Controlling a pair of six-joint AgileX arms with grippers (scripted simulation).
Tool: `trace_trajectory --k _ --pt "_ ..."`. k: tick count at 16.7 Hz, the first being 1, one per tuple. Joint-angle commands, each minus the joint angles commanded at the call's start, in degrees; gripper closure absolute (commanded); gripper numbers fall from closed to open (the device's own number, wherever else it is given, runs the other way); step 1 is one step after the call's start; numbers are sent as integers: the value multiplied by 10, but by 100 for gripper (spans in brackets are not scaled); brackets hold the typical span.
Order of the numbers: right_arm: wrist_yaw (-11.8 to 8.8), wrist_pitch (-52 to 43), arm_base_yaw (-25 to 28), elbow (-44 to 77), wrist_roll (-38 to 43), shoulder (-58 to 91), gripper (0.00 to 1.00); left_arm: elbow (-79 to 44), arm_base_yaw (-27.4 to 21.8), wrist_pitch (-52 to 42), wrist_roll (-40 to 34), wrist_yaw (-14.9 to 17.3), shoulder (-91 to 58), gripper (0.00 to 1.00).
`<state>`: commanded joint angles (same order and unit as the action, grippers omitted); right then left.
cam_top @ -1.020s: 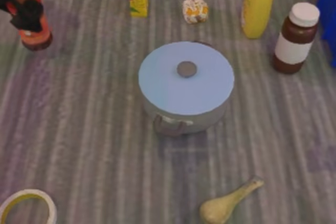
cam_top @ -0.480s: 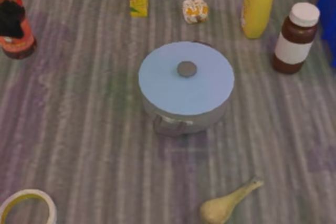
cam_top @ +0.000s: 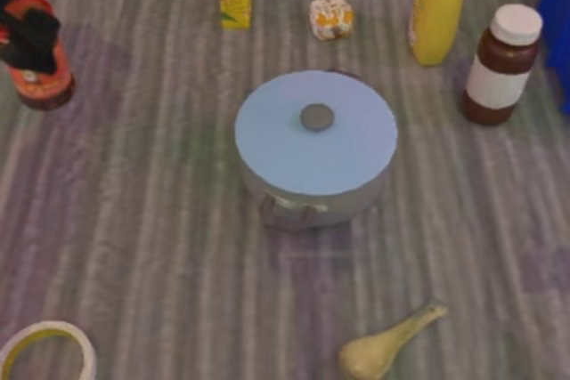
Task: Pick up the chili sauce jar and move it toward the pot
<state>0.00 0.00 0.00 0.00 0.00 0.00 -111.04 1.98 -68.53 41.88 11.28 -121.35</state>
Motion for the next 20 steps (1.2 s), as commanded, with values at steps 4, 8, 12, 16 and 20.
trace_trajectory --k 4,8,12,16,20 --pt "0 0 0 0 0 0 0 76 -55 55 -156 -44 31 100" --pt "0 0 0 0 0 0 0 169 -121 126 -356 -98 75 100" --pt "0 0 0 0 0 0 0 258 -180 192 -521 -147 118 100" --pt "0 0 0 0 0 0 0 308 -212 227 -594 -174 141 100" --pt "0 0 0 0 0 0 0 310 -213 229 -596 -175 142 100"
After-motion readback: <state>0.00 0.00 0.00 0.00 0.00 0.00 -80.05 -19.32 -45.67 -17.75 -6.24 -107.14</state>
